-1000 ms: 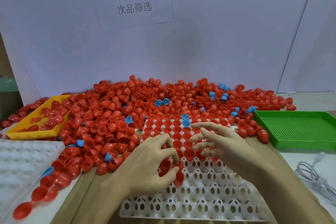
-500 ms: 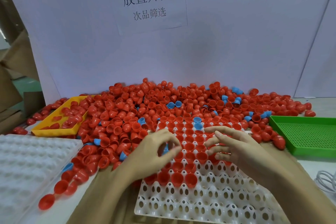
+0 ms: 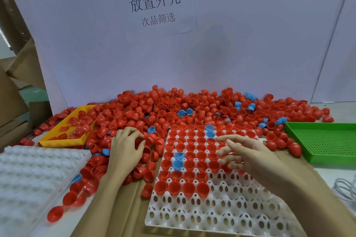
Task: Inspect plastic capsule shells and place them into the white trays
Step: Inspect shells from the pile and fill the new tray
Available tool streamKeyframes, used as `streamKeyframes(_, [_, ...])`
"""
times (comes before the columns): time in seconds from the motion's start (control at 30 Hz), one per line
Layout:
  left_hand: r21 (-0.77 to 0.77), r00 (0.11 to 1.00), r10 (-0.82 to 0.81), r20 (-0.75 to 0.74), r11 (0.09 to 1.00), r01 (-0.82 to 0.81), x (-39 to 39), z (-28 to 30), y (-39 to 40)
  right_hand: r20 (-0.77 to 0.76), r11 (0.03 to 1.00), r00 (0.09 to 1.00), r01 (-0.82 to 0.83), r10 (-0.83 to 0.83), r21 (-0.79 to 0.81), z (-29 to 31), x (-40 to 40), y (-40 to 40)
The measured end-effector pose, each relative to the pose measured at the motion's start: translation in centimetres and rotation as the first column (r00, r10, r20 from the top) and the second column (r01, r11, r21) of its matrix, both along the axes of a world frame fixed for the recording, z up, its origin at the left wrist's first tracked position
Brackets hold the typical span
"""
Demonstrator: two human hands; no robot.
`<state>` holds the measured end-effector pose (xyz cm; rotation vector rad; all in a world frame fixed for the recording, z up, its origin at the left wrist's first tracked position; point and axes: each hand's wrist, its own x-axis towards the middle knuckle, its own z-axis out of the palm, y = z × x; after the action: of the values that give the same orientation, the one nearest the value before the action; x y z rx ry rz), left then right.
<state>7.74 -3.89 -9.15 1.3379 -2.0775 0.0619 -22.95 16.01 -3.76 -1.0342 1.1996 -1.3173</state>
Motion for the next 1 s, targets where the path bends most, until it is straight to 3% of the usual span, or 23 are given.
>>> streamKeyframes(0.23, [-0.076, 0.99, -0.03, -0.135, 0.997, 0.02, -0.5, 0.6, 0.4, -0.011, 1.0, 1.0, 0.004, -0.004, -0.01, 0.1, -0.1, 0.0])
streamKeyframes(0.37, [-0.182, 0.929, -0.161, -0.332, 0.978, 0.104, -1.6, 2.6, 2.8, -0.024, 1.0, 1.0, 0.02, -0.02, -0.016, 0.2, 0.0, 0.1])
streamKeyframes(0.47, [-0.223, 0.849, -0.329, -0.414, 0.941, 0.256, -3.6, 3.9, 5.6, -0.071, 0.999, 0.997, 0.023, -0.025, -0.037, 0.2, 0.3, 0.3])
streamKeyframes(0.67, [-0.205, 0.692, -0.658, -0.296, 0.752, 0.627, -7.9, 3.7, 10.4, -0.208, 0.979, 0.97, -0.157, 0.128, -0.127, 0.4, 1.8, 0.7])
streamKeyframes(0.8, [-0.195, 0.67, -0.69, -0.275, 0.722, 0.664, -8.4, 3.0, 10.8, -0.249, 0.98, 0.965, -0.125, 0.084, -0.155, -0.2, 2.9, 0.5])
streamKeyframes(1.0, [-0.151, 0.639, -0.662, -0.392, 0.732, 0.665, -8.6, 2.8, 11.3, -0.278, 0.981, 0.96, -0.055, 0.002, -0.184, -0.5, 2.8, 0.3])
